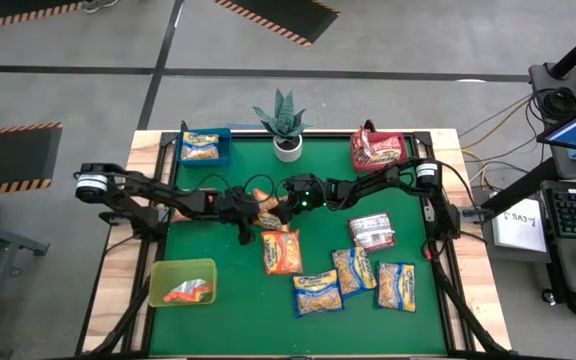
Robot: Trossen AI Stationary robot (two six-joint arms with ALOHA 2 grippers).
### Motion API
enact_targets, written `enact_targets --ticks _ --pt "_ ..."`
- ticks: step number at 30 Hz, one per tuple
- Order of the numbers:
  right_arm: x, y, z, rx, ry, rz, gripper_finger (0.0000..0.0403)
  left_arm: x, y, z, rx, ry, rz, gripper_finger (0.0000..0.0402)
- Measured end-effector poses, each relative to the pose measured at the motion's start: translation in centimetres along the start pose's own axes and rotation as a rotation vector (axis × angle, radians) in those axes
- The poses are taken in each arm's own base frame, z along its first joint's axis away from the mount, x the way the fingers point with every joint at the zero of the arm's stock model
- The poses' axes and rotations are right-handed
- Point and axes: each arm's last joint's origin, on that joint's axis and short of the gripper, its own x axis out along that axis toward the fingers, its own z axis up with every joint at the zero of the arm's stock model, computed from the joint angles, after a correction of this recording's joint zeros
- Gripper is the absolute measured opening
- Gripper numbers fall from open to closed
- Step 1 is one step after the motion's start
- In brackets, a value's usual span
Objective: Sort Maruchan noodles
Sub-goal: Put the orange noodle pack into the yellow bin
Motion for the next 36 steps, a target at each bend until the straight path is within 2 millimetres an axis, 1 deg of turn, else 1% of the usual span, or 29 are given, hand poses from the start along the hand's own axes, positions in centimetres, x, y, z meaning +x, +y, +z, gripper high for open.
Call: enact_targets --ticks 4,7,10,14,20,24,29,32,36 --pt "-0.1 0.1 0.1 -0.018 -0.003 0.002 0.0096 -1.0 0.0 0.3 0.022 -0.022 -0.007 0.0" --pt "-0.6 0.7 0.5 -0.049 -0.018 0.011 0.0074 -2.5 0.1 0.8 0.04 -0.057 -0.016 0.0" --pt "-1.2 1.5 1.2 -0.08 -0.045 0.03 0.0074 -4.7 0.1 1.3 0.063 -0.114 -0.027 0.0" --pt "-2.0 2.9 1.8 -0.144 -0.088 0.036 0.0083 -8.3 0.3 2.0 0.078 -0.237 -0.047 0.0" --pt "-2.4 5.2 1.3 -0.25 -0.199 0.008 0.0072 -14.1 0.8 2.3 0.07 -0.48 -0.086 0.0" --pt "-2.3 7.0 0.4 -0.32 -0.264 0.031 0.0073 -17.2 1.5 2.0 0.045 -0.624 -0.102 0.0" --pt "-2.4 9.4 -0.4 -0.417 -0.367 0.075 0.0071 -19.8 2.1 1.3 0.022 -0.745 -0.117 0.0" --pt "-2.1 11.1 -0.6 -0.458 -0.406 0.086 0.0072 -20.8 2.3 0.9 0.013 -0.794 -0.122 0.0" --pt "-1.2 13.5 -1.0 -0.543 -0.429 0.127 0.0071 -21.7 2.6 0.6 0.001 -0.854 -0.127 0.0"
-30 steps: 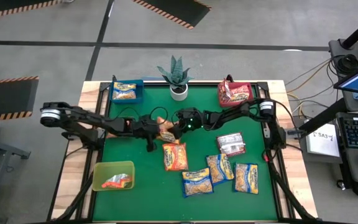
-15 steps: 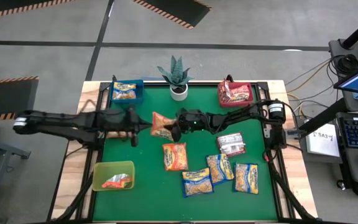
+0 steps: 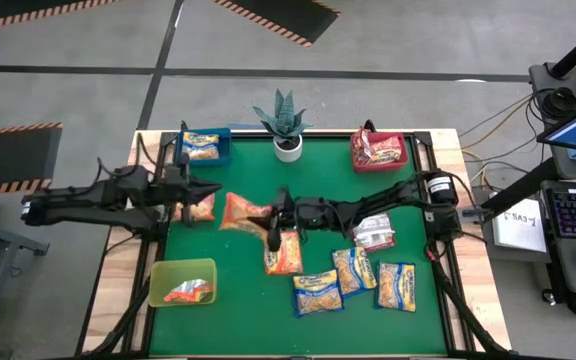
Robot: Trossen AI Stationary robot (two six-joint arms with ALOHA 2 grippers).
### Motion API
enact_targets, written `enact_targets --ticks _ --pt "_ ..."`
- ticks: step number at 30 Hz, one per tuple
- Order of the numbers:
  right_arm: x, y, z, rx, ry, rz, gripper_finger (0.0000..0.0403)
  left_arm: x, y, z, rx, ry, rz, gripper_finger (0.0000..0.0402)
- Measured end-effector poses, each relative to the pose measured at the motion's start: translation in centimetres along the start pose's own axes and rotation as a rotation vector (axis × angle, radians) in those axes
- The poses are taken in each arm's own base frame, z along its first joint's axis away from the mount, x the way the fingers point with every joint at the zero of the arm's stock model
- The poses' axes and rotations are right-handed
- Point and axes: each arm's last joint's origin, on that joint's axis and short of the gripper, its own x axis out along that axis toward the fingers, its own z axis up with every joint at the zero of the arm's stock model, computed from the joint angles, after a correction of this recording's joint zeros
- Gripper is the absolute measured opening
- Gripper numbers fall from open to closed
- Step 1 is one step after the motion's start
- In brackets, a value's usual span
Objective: Sort Maruchan noodles
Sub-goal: Put the orange noodle pack into the yellow bin
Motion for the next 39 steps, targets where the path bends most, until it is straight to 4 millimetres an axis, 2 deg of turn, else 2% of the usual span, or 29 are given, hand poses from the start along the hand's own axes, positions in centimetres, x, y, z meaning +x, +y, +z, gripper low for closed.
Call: enact_targets --ticks 6,13,19,25,32,39 --pt "1.9 3.1 0.4 -0.097 -0.049 0.067 0.0071 -1.2 0.2 0.1 -0.009 -0.094 0.022 0.0" --pt "4.4 5.2 -0.5 -0.161 -0.08 0.091 0.0072 -2.0 0.5 -2.2 0.013 -0.216 0.031 0.0" --pt "7.5 5.4 -2.6 -0.195 -0.097 0.094 0.0072 -3.9 0.8 -1.2 0.016 -0.351 0.048 0.0" --pt "10.5 5.7 -4.3 -0.237 -0.13 0.1 0.0072 -5.1 0.9 -1.4 0.013 -0.361 0.033 0.0" --pt "13.0 6.2 -5.4 -0.244 -0.16 0.136 0.0072 -5.8 1.0 -1.6 0.007 -0.386 0.029 0.0" --pt "14.5 6.2 -6.8 -0.262 -0.142 0.161 0.0072 -5.8 1.0 -1.7 0.008 -0.385 0.029 0.0"
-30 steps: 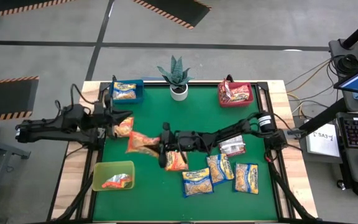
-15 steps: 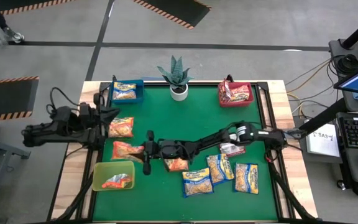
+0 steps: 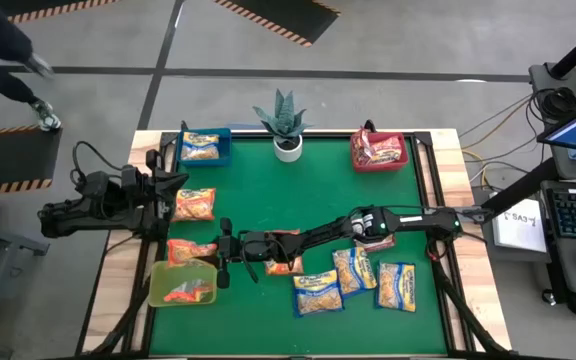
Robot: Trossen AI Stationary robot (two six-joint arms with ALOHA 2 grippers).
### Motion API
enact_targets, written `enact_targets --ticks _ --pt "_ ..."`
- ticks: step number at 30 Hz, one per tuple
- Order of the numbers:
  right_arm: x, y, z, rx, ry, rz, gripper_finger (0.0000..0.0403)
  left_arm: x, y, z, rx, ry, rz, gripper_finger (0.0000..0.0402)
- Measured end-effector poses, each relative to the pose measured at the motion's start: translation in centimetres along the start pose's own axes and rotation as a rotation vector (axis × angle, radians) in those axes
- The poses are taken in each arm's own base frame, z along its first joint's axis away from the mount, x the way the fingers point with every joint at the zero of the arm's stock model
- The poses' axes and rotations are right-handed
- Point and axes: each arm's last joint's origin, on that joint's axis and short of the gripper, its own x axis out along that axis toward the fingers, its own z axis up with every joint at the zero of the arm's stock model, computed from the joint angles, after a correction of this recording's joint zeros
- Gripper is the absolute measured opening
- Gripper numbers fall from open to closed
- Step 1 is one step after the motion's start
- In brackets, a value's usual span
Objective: Sort Maruchan noodles
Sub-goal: Put the orange noodle pack into the yellow bin
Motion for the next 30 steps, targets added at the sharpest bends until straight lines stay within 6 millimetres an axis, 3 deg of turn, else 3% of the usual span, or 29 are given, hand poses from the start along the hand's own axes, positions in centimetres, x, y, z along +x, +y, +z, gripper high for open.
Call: enact_targets --ticks 16,26,30 --pt "0.3 0.1 -1.4 -0.069 0.053 0.004 0.0077 0.0 0.0 0.0 0.007 0.003 0.0 0.0" --pt "0.2 0.8 -1.9 -0.112 0.1 0.02 0.0135 0.1 0.0 -0.1 0.008 0.009 0.0 0.0" --pt "0.1 1.9 -2.0 -0.195 0.095 0.105 0.0154 0.1 0.0 -0.1 0.008 0.009 0.0 0.0"
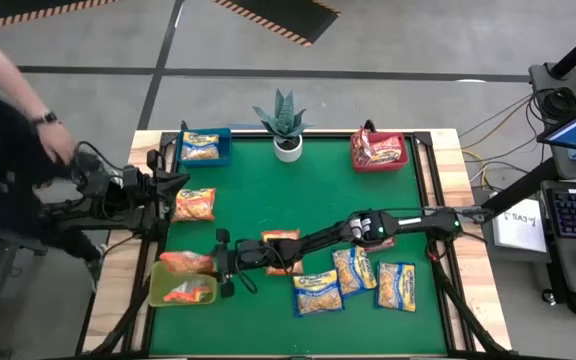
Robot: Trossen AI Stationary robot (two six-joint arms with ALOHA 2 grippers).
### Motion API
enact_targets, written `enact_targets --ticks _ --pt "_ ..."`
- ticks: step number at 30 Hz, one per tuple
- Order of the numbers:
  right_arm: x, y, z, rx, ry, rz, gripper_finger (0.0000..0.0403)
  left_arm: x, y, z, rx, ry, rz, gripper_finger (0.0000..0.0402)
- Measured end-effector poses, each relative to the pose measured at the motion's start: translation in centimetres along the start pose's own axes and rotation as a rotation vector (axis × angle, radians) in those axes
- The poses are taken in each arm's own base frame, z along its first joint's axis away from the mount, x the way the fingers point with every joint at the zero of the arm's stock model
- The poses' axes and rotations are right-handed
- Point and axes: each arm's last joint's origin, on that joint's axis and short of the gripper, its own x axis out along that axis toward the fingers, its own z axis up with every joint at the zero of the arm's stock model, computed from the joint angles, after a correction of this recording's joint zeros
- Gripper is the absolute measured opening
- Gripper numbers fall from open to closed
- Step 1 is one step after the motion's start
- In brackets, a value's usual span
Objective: Sort Maruchan noodles
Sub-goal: Put the orange noodle pack into the yellow bin
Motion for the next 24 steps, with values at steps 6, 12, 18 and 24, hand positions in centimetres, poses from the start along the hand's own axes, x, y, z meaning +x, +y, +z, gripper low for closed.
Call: enact_targets --ticks 6,12,18,24 --pt "0.0 0.9 -0.2 -0.045 0.038 0.038 0.0151 0.0 0.0 0.0 0.0 0.001 0.0 0.0" --pt "-0.1 0.8 -0.3 -0.035 0.075 0.041 0.0131 0.0 0.0 0.0 0.0 0.002 0.0 0.0" --pt "-0.4 0.9 1.4 -0.145 0.129 0.079 0.011 0.0 0.0 0.0 0.0 0.004 0.0 0.0" --pt "-0.4 1.5 3.2 -0.19 0.157 0.149 0.009 0.1 0.0 -0.1 -0.001 0.009 0.0 0.0"
